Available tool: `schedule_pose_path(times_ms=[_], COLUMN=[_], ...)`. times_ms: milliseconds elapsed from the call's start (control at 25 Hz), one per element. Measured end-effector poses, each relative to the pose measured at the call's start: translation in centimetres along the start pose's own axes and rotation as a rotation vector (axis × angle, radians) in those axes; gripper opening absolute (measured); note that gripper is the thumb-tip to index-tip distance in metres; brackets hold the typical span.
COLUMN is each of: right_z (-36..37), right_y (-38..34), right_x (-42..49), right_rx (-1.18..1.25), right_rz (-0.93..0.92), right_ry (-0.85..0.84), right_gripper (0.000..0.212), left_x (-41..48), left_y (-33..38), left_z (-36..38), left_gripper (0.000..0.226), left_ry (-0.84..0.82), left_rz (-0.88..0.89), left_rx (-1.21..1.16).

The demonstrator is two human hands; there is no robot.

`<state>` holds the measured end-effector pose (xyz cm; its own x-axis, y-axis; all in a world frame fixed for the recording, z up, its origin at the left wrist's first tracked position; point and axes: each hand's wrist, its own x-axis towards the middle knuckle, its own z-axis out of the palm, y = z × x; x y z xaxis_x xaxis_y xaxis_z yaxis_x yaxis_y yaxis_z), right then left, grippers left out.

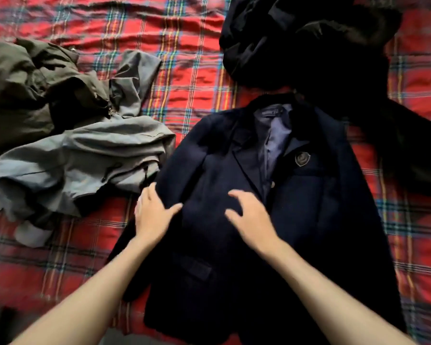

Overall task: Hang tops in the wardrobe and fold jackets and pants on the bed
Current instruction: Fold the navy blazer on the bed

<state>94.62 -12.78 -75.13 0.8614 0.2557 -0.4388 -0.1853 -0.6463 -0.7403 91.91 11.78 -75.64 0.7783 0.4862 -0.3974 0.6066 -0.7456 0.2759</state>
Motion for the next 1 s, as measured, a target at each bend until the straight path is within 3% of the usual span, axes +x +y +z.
schedule_pose_path(times_ms=[80, 160, 240, 360, 440, 520, 600, 640, 720, 800, 880, 920, 1000], right_z=[6.8, 10.2, 11.5, 12.5, 12.4, 12.1, 11.6, 11.4, 11.1, 11.3, 11.1, 10.9, 10.4], right_y=[3.2, 5.3, 6.2, 5.5, 4.5, 3.5, 2.6, 2.5, 2.6, 2.8, 3.6, 4.4, 6.9], right_x=[-4.4, -6.4, -7.1, -7.2, -6.8, -6.3, -6.2, -6.3, -6.9, -8.1, -10.2, -11.6, -14.9], right_rx=[-0.087, -0.233, -0.344, -0.303, -0.188, -0.062, 0.035, 0.074, 0.123, 0.149, 0.17, 0.154, -0.038], right_rz=[0.117, 0.101, 0.105, 0.253, 0.335, 0.354, 0.336, 0.33, 0.36, 0.388, 0.407, 0.402, 0.291], right_ry=[-0.07, 0.065, 0.204, 0.365, 0.426, 0.481, 0.518, 0.507, 0.444, 0.416, 0.424, 0.41, 0.301], right_gripper=[0.06, 0.062, 0.065, 0.07, 0.067, 0.061, 0.055, 0.05, 0.041, 0.041, 0.05, 0.053, 0.051], left_x=[-2.3, -2.8, -2.4, -2.3, -2.2, -0.8, 1.1, 1.7, 1.1, -2.1, -6.2, -8.0, -9.9], left_y=[-6.8, -10.6, -12.2, -12.6, -11.1, -9.4, -8.2, -7.6, -7.0, -7.4, -8.9, -10.2, -12.3], left_z=[3.1, 3.9, 3.4, 1.1, -2.5, -8.1, -13.4, -14.5, -12.3, -5.6, 0.7, 2.9, 5.4], left_gripper=[0.101, 0.1, 0.078, 0.033, 0.026, 0.022, 0.035, 0.042, 0.044, 0.041, 0.045, 0.044, 0.026], left_ry=[-0.068, -0.066, -0.065, -0.064, 0.115, 0.443, 0.706, 0.759, 0.623, 0.146, -0.328, -0.43, -0.463], left_rz=[-0.108, -0.136, -0.141, -0.134, -0.049, 0.036, 0.117, 0.187, 0.427, 0.517, 0.247, 0.09, -0.073], left_rx=[0.088, 0.142, 0.125, -0.014, -0.117, -0.126, -0.098, -0.081, -0.043, -0.094, -0.201, -0.265, -0.396])
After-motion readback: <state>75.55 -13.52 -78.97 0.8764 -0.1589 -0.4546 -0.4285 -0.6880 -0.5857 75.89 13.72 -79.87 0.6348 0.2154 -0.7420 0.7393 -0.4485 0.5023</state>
